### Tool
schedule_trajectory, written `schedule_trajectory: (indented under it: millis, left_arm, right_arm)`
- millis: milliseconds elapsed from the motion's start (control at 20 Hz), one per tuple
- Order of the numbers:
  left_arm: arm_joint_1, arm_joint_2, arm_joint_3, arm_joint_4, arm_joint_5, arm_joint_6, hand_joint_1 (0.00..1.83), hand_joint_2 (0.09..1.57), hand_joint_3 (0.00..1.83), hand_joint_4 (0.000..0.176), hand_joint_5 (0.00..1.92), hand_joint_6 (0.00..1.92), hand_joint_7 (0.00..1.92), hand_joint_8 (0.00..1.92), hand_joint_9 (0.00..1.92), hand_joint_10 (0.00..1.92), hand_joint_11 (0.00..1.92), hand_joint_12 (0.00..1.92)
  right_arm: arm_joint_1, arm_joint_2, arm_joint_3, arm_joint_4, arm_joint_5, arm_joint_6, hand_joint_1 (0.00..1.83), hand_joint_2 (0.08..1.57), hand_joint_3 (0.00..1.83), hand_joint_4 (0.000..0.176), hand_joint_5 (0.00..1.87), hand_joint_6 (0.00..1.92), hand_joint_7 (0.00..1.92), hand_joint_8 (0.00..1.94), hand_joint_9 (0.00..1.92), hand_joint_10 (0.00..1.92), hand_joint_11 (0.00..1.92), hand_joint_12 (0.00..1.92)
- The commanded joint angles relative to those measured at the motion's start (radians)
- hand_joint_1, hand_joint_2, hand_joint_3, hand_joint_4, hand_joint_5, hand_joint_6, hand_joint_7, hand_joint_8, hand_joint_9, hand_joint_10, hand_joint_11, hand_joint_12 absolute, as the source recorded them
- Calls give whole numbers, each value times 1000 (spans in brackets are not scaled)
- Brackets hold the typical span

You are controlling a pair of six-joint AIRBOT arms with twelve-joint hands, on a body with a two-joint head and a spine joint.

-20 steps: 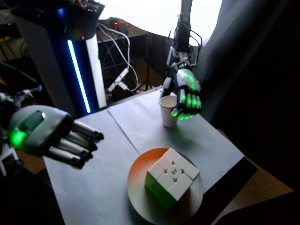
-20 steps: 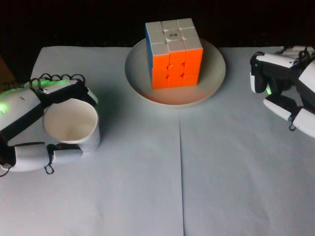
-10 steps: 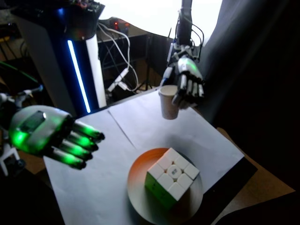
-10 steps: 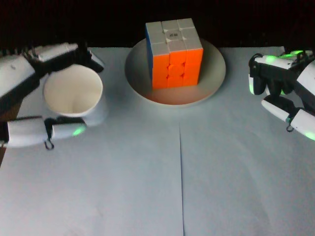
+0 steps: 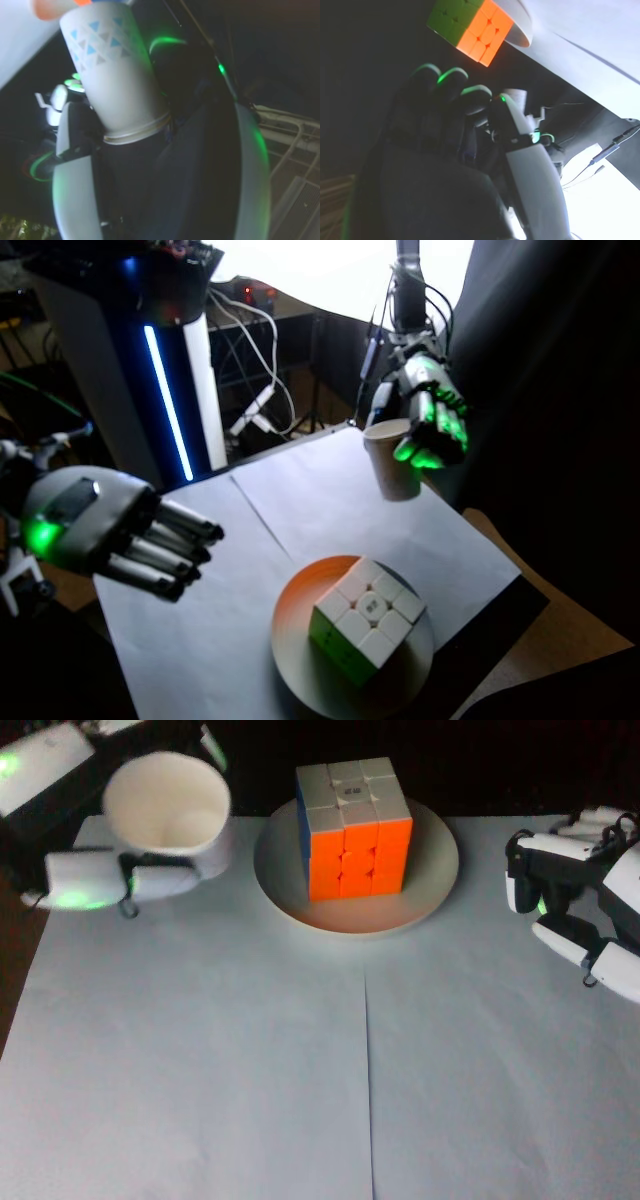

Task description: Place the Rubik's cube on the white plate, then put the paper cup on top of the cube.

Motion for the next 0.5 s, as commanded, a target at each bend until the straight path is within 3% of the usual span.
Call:
schedule_trajectory:
  millis: [0, 50, 100, 150, 200, 250, 300, 350, 400, 450]
  left_arm:
    - [-34, -11, 11, -7, -86, -7, 1253, 1320, 0, 107, 266, 1402, 580, 1643, 317, 1914, 345, 1921]
    - [-65, -25, 26, 7, -66, -14, 1252, 1320, 0, 122, 267, 1402, 581, 1643, 335, 1917, 385, 1921]
    - [-103, -54, 58, 17, -47, -44, 1244, 1324, 0, 94, 254, 1373, 575, 1647, 351, 1909, 449, 1921]
    - [-116, -66, 70, 21, -44, -57, 1255, 1313, 0, 11, 269, 1361, 590, 1622, 363, 1897, 478, 1921]
    - [-138, -85, 90, 28, -33, -76, 1264, 1303, 0, 0, 290, 1352, 608, 1600, 398, 1893, 527, 1921]
    - [-158, -100, 103, 32, -21, -82, 1118, 1182, 0, 0, 282, 1354, 283, 1599, 383, 1841, 507, 1921]
    - [-186, -123, 122, 40, 1, -86, 1091, 1171, 0, 42, 297, 1340, 274, 1616, 374, 1823, 482, 1921]
    - [-203, -137, 135, 45, 8, -92, 1103, 1171, 0, 31, 291, 1253, 219, 1463, 282, 1699, 331, 1921]
    - [-223, -151, 149, 45, 15, -97, 1141, 1156, 0, 0, 323, 1206, 228, 1386, 228, 1663, 241, 1921]
    - [-237, -161, 160, 45, 21, -104, 1199, 1151, 0, 0, 337, 1165, 229, 1371, 211, 1633, 208, 1921]
  right_arm:
    - [6, -3, 5, -4, 121, 1, 1079, 1393, 1, 0, 390, 1658, 649, 1750, 501, 1796, 355, 1921]
    - [5, -4, 5, -3, 121, 1, 1086, 1394, 1, 0, 380, 1658, 653, 1751, 556, 1836, 513, 1921]
    - [3, -5, 5, -1, 121, 1, 1091, 1393, 0, 0, 383, 1648, 652, 1755, 588, 1863, 568, 1921]
    - [2, -6, 5, 0, 121, 1, 1092, 1381, 0, 0, 416, 1626, 659, 1726, 577, 1862, 540, 1921]
    - [1, -7, 5, 1, 121, 1, 1086, 1375, 0, 0, 439, 1615, 654, 1719, 568, 1893, 541, 1921]
    - [0, -7, 5, 1, 121, 2, 1057, 1392, 3, 0, 418, 1659, 615, 1755, 451, 1897, 374, 1921]
    - [-1, -7, 5, 1, 121, 2, 1071, 1400, 3, 0, 389, 1655, 623, 1782, 489, 1916, 469, 1921]
    - [-2, -8, 5, 1, 121, 2, 1087, 1394, 0, 0, 390, 1637, 641, 1770, 543, 1905, 562, 1921]
    - [-2, -9, 5, 1, 121, 2, 1081, 1393, 2, 0, 403, 1625, 631, 1789, 558, 1920, 633, 1921]
    - [-3, -9, 5, 1, 121, 2, 1062, 1395, 1, 0, 409, 1651, 619, 1767, 495, 1903, 529, 1921]
